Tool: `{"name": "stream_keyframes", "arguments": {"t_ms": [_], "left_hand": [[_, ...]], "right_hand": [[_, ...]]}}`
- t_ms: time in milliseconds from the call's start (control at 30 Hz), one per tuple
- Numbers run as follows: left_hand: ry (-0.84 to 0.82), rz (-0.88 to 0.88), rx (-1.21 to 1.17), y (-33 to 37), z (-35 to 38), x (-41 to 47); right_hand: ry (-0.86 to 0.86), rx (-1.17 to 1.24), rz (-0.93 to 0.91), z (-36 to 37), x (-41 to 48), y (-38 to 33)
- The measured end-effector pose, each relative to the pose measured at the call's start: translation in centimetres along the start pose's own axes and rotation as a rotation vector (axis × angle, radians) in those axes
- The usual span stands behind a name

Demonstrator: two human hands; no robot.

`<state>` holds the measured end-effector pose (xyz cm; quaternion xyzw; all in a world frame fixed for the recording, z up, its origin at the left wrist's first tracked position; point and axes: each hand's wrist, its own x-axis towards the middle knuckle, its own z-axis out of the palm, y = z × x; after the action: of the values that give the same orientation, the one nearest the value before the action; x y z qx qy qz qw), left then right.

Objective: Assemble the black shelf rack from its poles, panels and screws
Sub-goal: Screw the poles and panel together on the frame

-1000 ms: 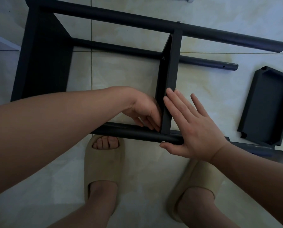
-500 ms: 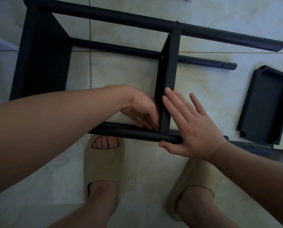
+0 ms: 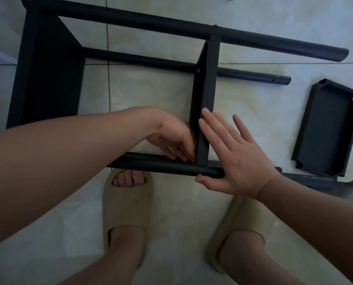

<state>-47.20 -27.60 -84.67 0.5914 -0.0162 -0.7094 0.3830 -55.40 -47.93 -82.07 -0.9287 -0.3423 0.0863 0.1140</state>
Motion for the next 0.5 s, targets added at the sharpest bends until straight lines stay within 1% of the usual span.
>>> {"name": "stream_keyframes", "arguments": {"t_ms": [100,267,500], "left_hand": [[-0.009,-0.003,-0.002,-0.31,0.09,0.02],[0.025,0.02,0.0,-0.48,0.29,0.31],[-0.007,0.022,-0.028,-0.17,0.05,-0.06]], "right_hand": [[0.002,-0.002,0.0,0.0,0.0,0.02],[0.005,-0.009,-0.002,0.1,0.02,0.1],[0.009,-0.006,-0.005,0.1,0.01,0.11]]}}
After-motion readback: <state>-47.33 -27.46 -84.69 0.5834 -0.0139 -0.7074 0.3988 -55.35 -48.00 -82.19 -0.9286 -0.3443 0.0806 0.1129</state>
